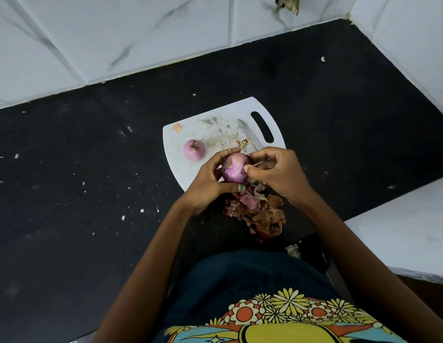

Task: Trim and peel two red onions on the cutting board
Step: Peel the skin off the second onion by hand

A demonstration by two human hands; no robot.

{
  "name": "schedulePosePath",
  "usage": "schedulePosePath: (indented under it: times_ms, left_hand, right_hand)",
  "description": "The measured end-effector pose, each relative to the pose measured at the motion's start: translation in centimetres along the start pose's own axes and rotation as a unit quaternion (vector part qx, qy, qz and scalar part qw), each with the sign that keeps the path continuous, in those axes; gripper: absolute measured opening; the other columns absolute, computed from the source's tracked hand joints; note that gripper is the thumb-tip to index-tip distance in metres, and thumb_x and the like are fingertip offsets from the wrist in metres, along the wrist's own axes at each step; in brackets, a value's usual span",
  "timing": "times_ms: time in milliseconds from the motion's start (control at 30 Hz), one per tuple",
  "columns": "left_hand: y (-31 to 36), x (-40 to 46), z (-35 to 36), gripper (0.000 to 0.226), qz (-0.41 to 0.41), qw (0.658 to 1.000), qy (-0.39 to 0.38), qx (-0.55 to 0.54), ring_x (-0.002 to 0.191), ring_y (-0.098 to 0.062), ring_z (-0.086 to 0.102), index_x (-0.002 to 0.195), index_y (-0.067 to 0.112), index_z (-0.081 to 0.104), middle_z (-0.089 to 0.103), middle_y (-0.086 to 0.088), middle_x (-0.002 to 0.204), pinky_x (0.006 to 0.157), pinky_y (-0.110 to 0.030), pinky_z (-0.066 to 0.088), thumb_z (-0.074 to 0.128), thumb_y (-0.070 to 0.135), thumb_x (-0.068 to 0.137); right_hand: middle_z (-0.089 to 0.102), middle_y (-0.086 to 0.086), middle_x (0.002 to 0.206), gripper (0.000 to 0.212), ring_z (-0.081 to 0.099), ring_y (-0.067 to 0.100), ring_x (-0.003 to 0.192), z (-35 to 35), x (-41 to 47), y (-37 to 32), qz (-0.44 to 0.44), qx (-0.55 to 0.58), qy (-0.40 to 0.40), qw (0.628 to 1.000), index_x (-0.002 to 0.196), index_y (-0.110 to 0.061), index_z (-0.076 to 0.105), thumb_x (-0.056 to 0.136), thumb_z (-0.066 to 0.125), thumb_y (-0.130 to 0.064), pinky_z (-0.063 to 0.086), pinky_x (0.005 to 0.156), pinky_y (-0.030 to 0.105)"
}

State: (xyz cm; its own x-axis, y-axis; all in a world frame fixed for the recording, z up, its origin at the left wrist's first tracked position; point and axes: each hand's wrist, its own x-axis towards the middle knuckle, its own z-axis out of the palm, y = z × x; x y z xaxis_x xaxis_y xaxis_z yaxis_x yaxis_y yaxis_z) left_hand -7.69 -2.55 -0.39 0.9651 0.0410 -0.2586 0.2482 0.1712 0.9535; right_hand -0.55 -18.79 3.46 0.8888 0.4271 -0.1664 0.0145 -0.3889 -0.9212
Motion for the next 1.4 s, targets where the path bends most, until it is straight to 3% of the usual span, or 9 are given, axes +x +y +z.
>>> schedulePosePath:
  times_ms: [233,333,533,733,967,1067,1167,1267,1400]
  left_hand:
    - [0.1,-0.3,0.6,0.077,-0.020,0.998,-0.008,-0.061,0.121,-0.021,0.056,0.127,0.021,0.052,0.057,-0.004,0.129,0.096,-0.037,0.051,0.076,-0.011,0.060]
    - [0.1,-0.2,0.7,0.075,-0.020,0.998,0.011,-0.058,0.115,-0.019,0.058,0.126,0.021,0.051,0.058,-0.002,0.125,0.093,-0.033,0.053,0.073,-0.019,0.066]
    - [-0.2,-0.3,0.5,0.073,-0.014,0.997,0.022,-0.075,0.106,-0.018,0.061,0.127,0.019,0.050,0.059,-0.003,0.123,0.082,-0.031,0.057,0.068,-0.022,0.070]
    - [-0.2,-0.7,0.4,0.076,-0.025,0.993,0.010,-0.111,0.108,-0.018,0.061,0.125,0.019,0.051,0.059,-0.004,0.120,0.084,-0.031,0.056,0.073,-0.018,0.062]
    - [-0.3,-0.4,0.5,0.079,-0.021,0.993,0.019,-0.112,0.109,-0.020,0.060,0.123,0.022,0.053,0.058,-0.003,0.120,0.078,-0.030,0.058,0.066,-0.028,0.063]
    - [-0.3,-0.5,0.5,0.078,-0.025,0.992,0.019,-0.124,0.105,-0.022,0.062,0.122,0.023,0.054,0.057,-0.007,0.123,0.076,-0.032,0.058,0.066,-0.021,0.059]
    - [-0.4,-0.4,0.5,0.077,-0.030,0.991,0.023,-0.127,0.105,-0.024,0.061,0.125,0.019,0.052,0.056,-0.010,0.124,0.077,-0.032,0.059,0.059,-0.029,0.065]
    - [-0.3,-0.4,0.5,0.075,-0.028,0.993,0.034,-0.111,0.106,-0.023,0.061,0.129,0.016,0.050,0.057,-0.011,0.122,0.079,-0.031,0.058,0.059,-0.030,0.070]
    - [-0.1,-0.5,0.7,0.071,-0.029,0.994,0.034,-0.098,0.106,-0.022,0.062,0.128,0.016,0.051,0.060,-0.008,0.119,0.083,-0.033,0.057,0.069,-0.021,0.070]
  right_hand:
    - [0.074,0.002,0.087,0.016,0.071,0.017,0.079,-0.5,0.2,0.0,-0.030,0.002,0.029,0.999,0.091,-0.010,0.074,0.078,0.070,-0.001,0.060,0.076,0.035]
    - [0.073,0.000,0.085,0.011,0.071,0.012,0.079,-0.4,0.0,-0.3,-0.021,0.035,0.022,0.999,0.094,-0.010,0.073,0.082,0.072,-0.011,0.059,0.072,0.028]
    - [0.071,-0.004,0.093,0.030,0.067,0.004,0.084,0.7,-0.3,-0.5,-0.016,0.016,0.000,1.000,0.100,-0.012,0.070,0.073,0.082,-0.018,0.054,0.075,0.017]
    - [0.072,0.011,0.087,0.014,0.069,0.019,0.079,1.2,-0.3,-0.1,0.039,0.105,0.043,0.993,0.088,-0.007,0.071,0.080,0.067,0.004,0.060,0.073,0.034]
    - [0.069,0.007,0.094,0.015,0.067,0.009,0.070,1.1,-0.5,-0.2,0.079,0.125,0.043,0.988,0.097,-0.007,0.066,0.093,0.053,-0.002,0.057,0.065,0.021]
    - [0.071,0.004,0.095,0.019,0.069,0.008,0.081,1.1,-0.9,-0.5,0.039,0.118,-0.005,0.992,0.103,-0.006,0.068,0.086,0.069,-0.012,0.057,0.070,0.022]
    - [0.072,0.004,0.093,0.022,0.070,0.011,0.083,1.6,-1.1,-0.5,-0.036,0.024,0.032,0.999,0.097,-0.006,0.070,0.077,0.078,-0.011,0.057,0.076,0.025]
    - [0.069,0.004,0.086,0.013,0.066,0.011,0.079,2.1,-1.1,-0.3,-0.086,-0.022,0.086,0.992,0.087,-0.005,0.071,0.077,0.077,-0.009,0.055,0.074,0.022]
    - [0.063,0.000,0.090,0.008,0.059,0.005,0.080,2.3,-1.0,-0.5,-0.096,-0.064,0.065,0.991,0.090,-0.005,0.068,0.084,0.069,-0.010,0.045,0.072,0.009]
